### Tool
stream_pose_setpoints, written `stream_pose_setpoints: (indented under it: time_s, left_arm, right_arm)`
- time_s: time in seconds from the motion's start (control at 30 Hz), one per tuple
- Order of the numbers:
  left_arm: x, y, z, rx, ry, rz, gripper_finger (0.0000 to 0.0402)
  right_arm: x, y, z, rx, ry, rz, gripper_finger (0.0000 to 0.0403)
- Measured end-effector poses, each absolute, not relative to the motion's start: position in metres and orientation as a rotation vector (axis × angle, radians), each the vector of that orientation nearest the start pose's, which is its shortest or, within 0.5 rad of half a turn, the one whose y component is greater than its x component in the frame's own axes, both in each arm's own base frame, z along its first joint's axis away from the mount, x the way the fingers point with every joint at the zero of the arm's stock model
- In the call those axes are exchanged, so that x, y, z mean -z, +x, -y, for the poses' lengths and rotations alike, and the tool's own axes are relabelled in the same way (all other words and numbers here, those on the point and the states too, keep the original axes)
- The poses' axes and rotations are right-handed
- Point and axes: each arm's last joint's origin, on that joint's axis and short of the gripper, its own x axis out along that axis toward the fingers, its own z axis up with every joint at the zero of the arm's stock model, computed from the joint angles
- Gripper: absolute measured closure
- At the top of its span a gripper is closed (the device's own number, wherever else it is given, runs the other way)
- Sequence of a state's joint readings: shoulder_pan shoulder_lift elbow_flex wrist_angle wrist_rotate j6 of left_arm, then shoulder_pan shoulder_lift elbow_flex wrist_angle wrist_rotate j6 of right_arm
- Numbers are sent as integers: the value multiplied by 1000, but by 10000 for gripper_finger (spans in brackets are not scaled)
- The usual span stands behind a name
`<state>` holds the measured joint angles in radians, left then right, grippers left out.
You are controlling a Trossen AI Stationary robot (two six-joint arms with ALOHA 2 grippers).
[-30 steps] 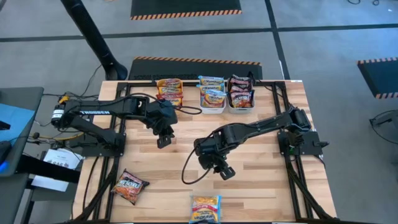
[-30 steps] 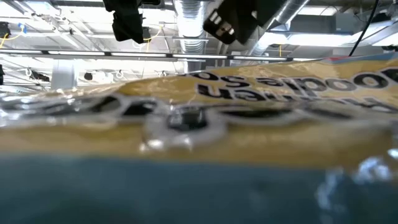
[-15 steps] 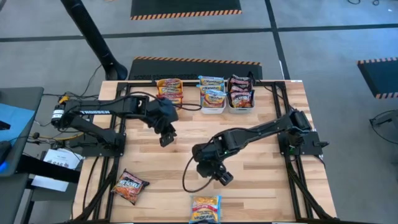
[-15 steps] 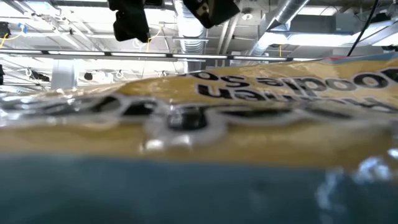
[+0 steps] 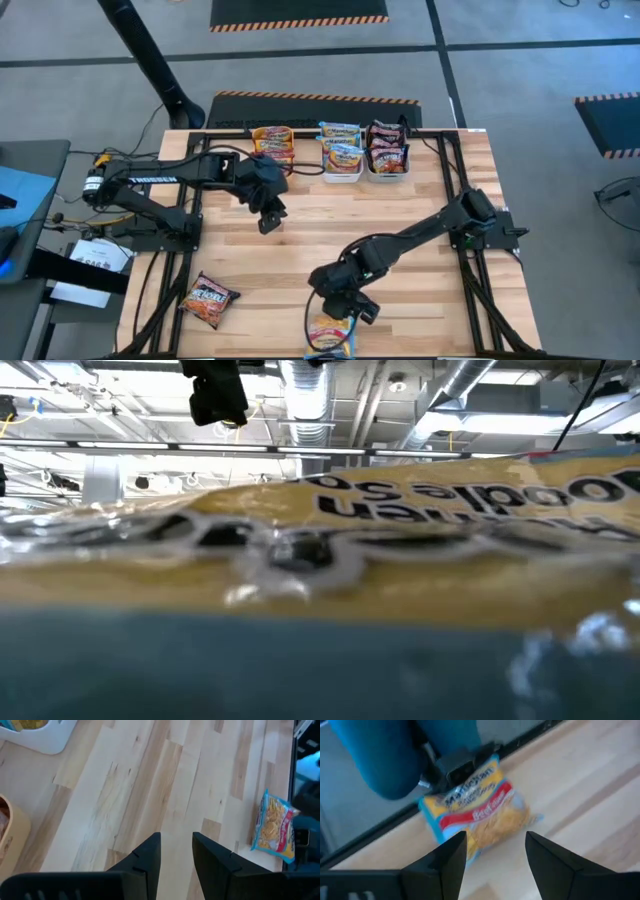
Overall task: Sort Maruchan noodles
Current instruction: Put the blue noodle pack into the white bin
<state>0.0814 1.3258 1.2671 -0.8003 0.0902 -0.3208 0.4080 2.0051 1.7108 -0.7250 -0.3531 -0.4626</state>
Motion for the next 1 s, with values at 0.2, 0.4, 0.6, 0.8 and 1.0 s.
stream_pose_setpoints:
  time_s: [0.2, 0.4, 0.6, 0.8, 1.0]
  left_arm:
    - [-333, 267, -25, -151, -389, -837, 303]
    - [-333, 267, -29, -164, -396, -832, 303]
    - [-334, 268, -30, -161, -403, -813, 303]
    - [-335, 269, -30, -158, -411, -793, 303]
    - [-335, 269, -30, -158, -412, -794, 303]
  right_arm:
    - [-233, 396, -188, -924, -443, -891, 175]
    - [-219, 404, -193, -932, -442, -876, 175]
    - [-204, 410, -198, -980, -415, -865, 175]
    - [-195, 413, -202, -1045, -343, -856, 175]
    - [-196, 415, -202, -1057, -341, -829, 175]
